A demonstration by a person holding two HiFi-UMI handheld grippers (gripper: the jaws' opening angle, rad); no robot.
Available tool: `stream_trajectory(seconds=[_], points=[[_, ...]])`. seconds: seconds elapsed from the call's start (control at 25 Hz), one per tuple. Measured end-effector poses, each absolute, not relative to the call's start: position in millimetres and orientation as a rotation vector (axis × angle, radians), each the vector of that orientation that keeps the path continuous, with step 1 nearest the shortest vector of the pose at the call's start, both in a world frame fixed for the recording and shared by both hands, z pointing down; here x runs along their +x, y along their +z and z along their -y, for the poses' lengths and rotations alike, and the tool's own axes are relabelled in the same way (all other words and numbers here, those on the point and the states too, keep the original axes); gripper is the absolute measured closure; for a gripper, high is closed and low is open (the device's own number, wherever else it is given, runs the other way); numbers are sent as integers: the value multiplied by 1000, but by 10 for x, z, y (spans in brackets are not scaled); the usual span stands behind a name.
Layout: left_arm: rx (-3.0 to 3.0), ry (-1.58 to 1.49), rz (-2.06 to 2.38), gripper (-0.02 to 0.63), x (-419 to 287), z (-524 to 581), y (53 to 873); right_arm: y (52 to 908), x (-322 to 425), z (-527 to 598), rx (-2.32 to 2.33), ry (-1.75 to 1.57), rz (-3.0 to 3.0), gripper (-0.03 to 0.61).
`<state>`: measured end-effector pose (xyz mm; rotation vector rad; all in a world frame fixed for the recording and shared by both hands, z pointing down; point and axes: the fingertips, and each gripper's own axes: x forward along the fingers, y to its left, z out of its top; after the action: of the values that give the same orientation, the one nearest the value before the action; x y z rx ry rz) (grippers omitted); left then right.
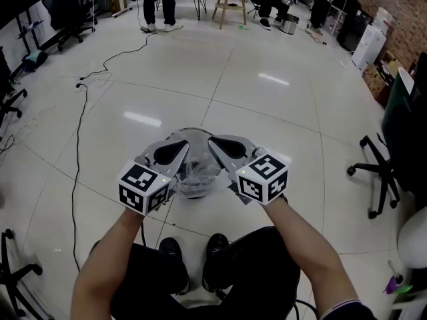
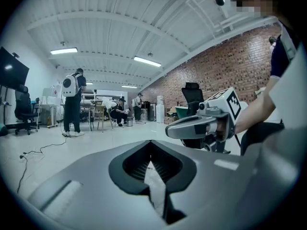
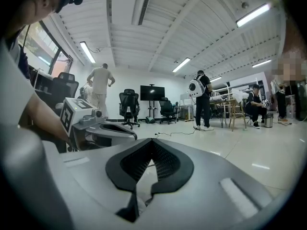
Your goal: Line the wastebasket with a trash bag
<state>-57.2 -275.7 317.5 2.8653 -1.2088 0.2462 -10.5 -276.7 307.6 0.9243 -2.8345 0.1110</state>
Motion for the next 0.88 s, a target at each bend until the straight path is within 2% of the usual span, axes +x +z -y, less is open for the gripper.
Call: stream_trajectory(seconds=[0.88], points=[[2846,228,1216,601,-617,2754,3188,3047,-139,2749,909,85,2835,578]])
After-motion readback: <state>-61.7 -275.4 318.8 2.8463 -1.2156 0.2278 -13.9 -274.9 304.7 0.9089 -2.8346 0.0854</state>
